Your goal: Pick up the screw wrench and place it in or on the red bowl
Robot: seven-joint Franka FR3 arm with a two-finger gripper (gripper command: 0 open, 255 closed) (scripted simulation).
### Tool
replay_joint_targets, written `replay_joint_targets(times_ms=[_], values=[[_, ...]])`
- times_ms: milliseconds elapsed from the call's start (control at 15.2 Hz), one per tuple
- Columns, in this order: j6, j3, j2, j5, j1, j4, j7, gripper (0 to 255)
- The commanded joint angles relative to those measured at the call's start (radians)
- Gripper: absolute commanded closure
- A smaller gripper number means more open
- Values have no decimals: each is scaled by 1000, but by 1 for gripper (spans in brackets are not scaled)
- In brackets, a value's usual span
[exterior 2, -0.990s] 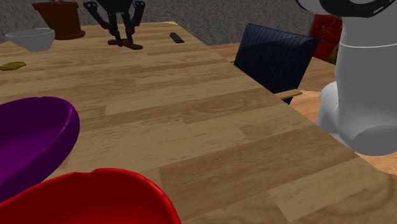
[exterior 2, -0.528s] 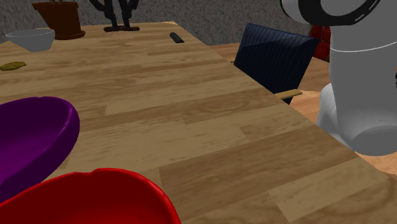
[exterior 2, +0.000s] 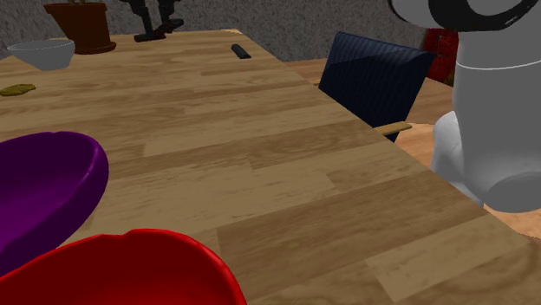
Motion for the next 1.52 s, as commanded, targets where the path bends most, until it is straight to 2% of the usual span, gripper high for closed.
replay_joint_targets(times_ms=[0, 330, 726, 1122, 1452], values=[[19, 14, -43, -1, 31, -61, 47, 255], [46, 54, -112, -4, 103, -159, 159, 255], [52, 107, -142, -12, 193, -196, 300, 255], [35, 164, -119, -32, 292, -158, 447, 255], [-2, 210, -52, -65, 391, -59, 572, 255]])
